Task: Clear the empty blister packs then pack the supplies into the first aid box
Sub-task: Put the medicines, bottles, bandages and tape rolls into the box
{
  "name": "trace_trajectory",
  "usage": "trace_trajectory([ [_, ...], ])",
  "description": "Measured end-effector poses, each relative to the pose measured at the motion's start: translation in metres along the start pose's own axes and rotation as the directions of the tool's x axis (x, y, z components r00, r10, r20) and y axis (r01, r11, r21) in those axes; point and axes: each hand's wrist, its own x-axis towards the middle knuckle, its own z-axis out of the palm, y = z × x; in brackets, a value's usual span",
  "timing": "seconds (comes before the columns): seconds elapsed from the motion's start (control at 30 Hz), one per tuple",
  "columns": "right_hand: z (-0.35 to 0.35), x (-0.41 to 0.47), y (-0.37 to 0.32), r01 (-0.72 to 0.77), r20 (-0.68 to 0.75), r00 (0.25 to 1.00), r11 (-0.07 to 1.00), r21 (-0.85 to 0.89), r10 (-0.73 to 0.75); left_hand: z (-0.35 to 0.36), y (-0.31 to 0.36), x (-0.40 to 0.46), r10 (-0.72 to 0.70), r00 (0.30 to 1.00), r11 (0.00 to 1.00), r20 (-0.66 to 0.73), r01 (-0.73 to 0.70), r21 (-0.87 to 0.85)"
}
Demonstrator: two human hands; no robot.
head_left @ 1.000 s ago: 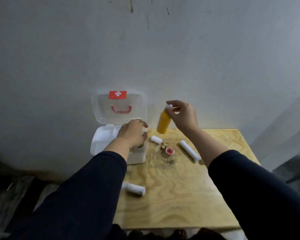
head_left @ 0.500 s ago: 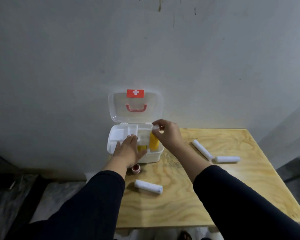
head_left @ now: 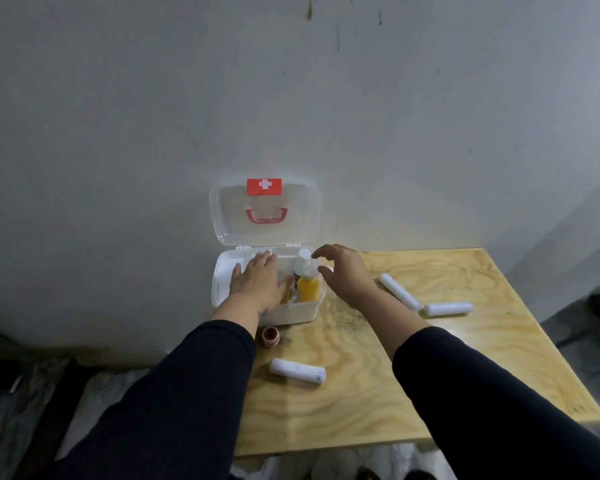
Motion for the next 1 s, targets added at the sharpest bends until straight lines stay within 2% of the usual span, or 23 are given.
trace_trajectory([
  [0.13,-0.035,-0.006,0.020,-0.069,0.030,0.997,0.992,-0.106,0.072,-0.028,0.037,0.011,0.126,0.991,0.992,-0.051,-0.125,0.010],
  [0.4,-0.094,-0.034,0.087,-0.230,-0.009,0.973,0.958,-0.171,0.232,-0.002,0.121,0.031,0.229,0.958,0.973,0.176,-0.232,-0.002],
  [0.67,-0.115,-0.051,0.172,-0.324,0.068,0.934,0.913,-0.249,0.350,0.049,0.167,0.045,0.185,0.941,0.983,0.285,-0.177,-0.054],
  [0.87,-0.104,-0.053,0.227,-0.215,0.256,0.912,0.904,-0.370,0.322,0.079,0.184,0.052,0.116,0.945,0.992,0.307,-0.094,-0.088],
  [1.0,-0.100,-0.048,0.248,-0.181,0.277,0.918,0.922,-0.343,0.284,0.090,0.190,0.054,0.078,0.957,0.995,0.281,-0.059,-0.075],
])
